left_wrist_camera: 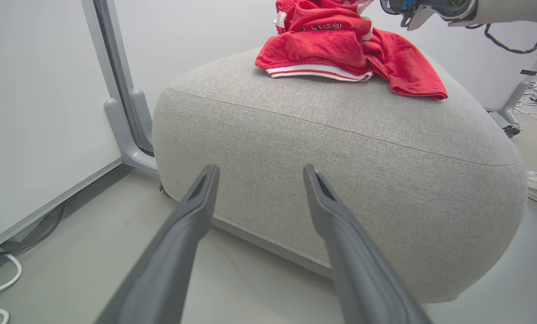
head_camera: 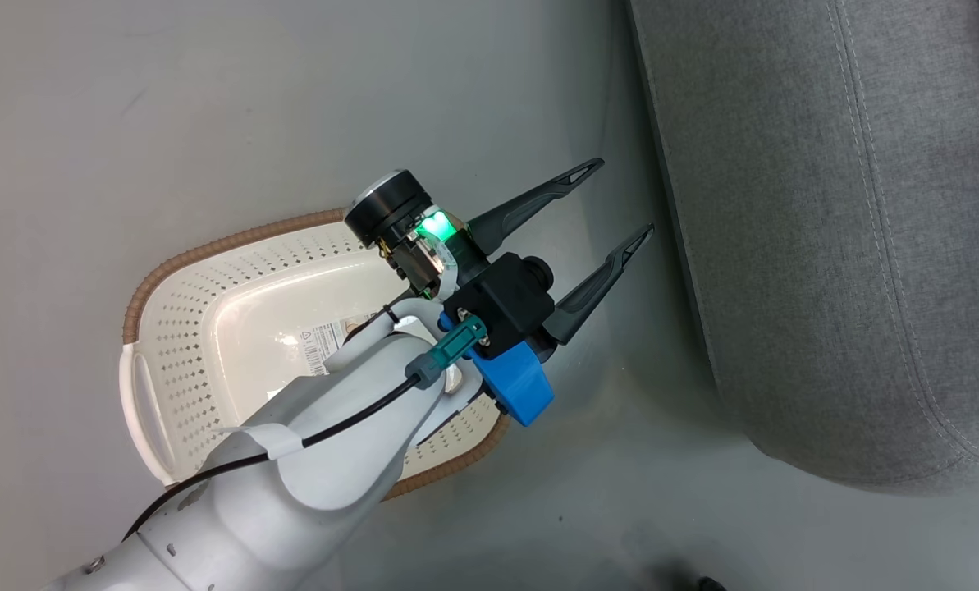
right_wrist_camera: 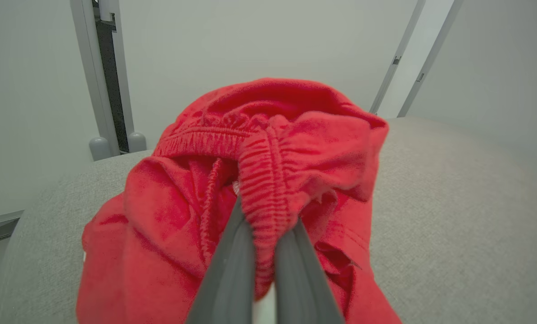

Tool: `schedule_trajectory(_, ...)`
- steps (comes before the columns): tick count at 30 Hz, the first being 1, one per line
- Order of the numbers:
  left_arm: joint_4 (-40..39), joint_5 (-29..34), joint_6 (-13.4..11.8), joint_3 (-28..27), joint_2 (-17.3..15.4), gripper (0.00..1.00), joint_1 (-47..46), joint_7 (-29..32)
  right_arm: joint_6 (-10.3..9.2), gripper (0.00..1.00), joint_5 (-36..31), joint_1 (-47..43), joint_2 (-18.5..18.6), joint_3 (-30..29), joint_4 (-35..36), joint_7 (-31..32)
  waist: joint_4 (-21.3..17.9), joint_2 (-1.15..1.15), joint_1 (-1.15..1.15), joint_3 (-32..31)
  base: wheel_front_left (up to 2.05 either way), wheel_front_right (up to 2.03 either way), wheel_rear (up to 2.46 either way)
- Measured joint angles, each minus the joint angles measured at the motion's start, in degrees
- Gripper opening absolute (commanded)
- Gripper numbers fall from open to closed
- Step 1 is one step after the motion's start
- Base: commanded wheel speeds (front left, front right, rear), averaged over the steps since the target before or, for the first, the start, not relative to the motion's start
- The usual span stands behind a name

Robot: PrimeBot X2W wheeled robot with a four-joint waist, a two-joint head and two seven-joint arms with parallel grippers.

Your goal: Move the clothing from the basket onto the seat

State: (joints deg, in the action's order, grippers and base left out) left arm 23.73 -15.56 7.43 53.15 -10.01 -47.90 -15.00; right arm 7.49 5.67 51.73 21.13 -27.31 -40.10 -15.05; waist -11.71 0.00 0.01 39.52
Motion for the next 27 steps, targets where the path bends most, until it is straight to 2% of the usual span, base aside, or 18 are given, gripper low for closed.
schedule_trajectory(1,0.02,-0.09,0.00,0.07,0.00,1.00,-0.14,0.00,-0.01,0.00,-0.04,0.01,-0.13,0.38,-2.44,0.00,0.25,0.00,0.00,-0.15,0.00,0.00,0.00)
schedule_trajectory(4,0.12,-0.15,0.00,0.09,-0.02,1.00,-0.18,0.00,-0.01,0.01,-0.05,0.08,-0.32,0.45,-4.02,0.00,0.56,0.00,0.00,-0.60,0.00,0.00,0.00)
schedule_trajectory(5,0.16,-0.16,0.00,0.02,-0.02,1.00,-0.18,0.00,0.00,0.40,-0.08,0.09,-0.32,0.29,-3.96,0.00,0.66,0.00,0.00,-0.83,0.00,0.00,0.00)
schedule_trajectory(6,0.18,-0.16,-0.01,-0.10,-0.02,1.00,-0.18,0.00,0.00,1.00,-0.22,0.07,-0.32,0.04,-3.69,0.00,0.74,0.00,0.00,-1.10,0.00,0.00,0.00)
schedule_trajectory(11,0.01,-0.54,-0.36,-1.20,0.07,1.00,0.72,0.00,0.00,1.00,-0.92,-2.77,-1.49,-0.87,-0.49,0.00,0.86,0.00,0.00,-3.42,0.00,0.00,0.00)
schedule_trajectory(20,-1.55,-1.82,-1.97,-6.49,0.03,1.00,7.02,0.00,0.00,1.00,-3.18,-17.17,-6.16,0.16,9.12,0.01,0.50,0.00,-0.01,-10.98,0.00,0.00,0.00)
schedule_trajectory(27,-3.53,-2.69,-4.03,-13.85,-0.42,1.00,13.17,0.00,-0.01,1.00,-2.49,-24.48,-9.04,6.28,16.86,0.00,1.34,0.00,-0.01,-17.49,0.00,0.00,0.00)
